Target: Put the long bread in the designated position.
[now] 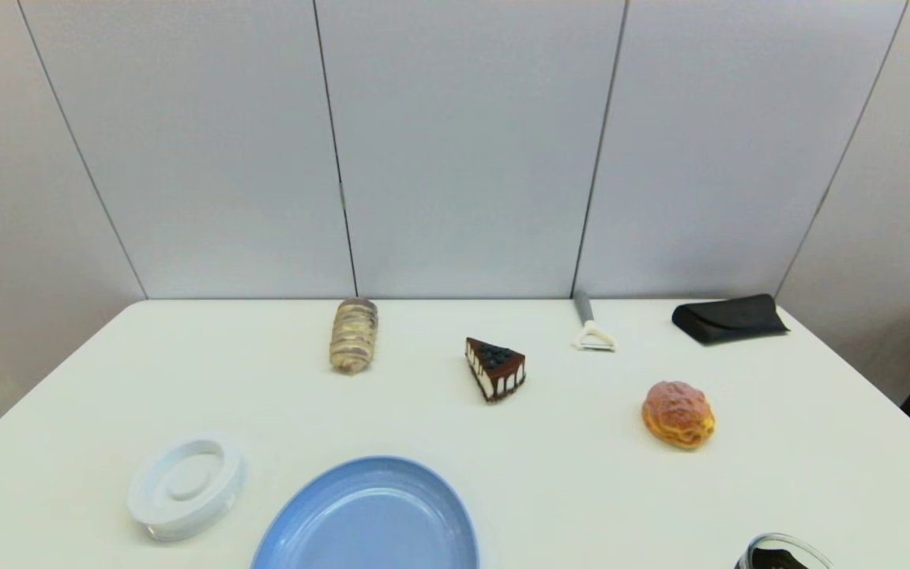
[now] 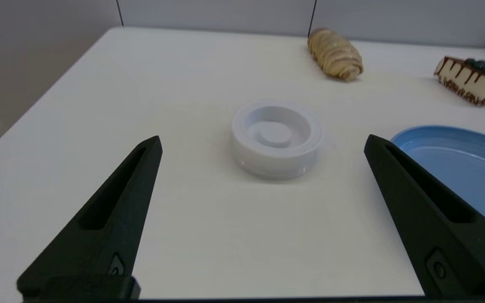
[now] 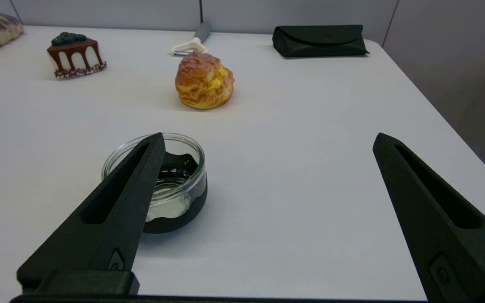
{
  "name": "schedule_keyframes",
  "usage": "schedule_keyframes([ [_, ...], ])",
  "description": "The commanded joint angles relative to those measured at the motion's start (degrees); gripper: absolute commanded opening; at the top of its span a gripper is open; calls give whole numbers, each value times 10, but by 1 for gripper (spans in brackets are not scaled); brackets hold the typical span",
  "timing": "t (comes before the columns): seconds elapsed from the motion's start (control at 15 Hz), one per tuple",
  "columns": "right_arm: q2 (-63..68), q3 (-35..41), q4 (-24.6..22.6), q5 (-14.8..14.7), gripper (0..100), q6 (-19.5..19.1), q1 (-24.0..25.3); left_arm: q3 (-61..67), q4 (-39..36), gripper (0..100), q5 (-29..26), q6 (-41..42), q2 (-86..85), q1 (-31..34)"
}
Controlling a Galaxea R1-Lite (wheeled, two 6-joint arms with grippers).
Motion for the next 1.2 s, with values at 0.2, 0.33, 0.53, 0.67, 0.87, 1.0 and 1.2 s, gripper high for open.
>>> schedule_keyframes([
  [0.2, 1, 0, 0, 0, 100, 0, 0, -182, 14, 100, -2, 49, 339, -8],
  [0.33, 1, 0, 0, 0, 100, 0, 0, -261, 16, 100, -3, 93, 461, -23],
  [0.53, 1, 0, 0, 0, 100, 0, 0, -385, 11, 100, -6, 93, 635, -38],
  [0.67, 1, 0, 0, 0, 100, 0, 0, -479, 0, 100, -21, 91, 765, -56],
  [0.87, 1, 0, 0, 0, 100, 0, 0, -582, 1, 100, -23, 72, 888, -82],
  [1.0, 1, 0, 0, 0, 100, 0, 0, -630, 0, 100, -24, 55, 950, -103],
  [1.2, 1, 0, 0, 0, 100, 0, 0, -660, -2, 100, -22, 2, 1005, -131],
])
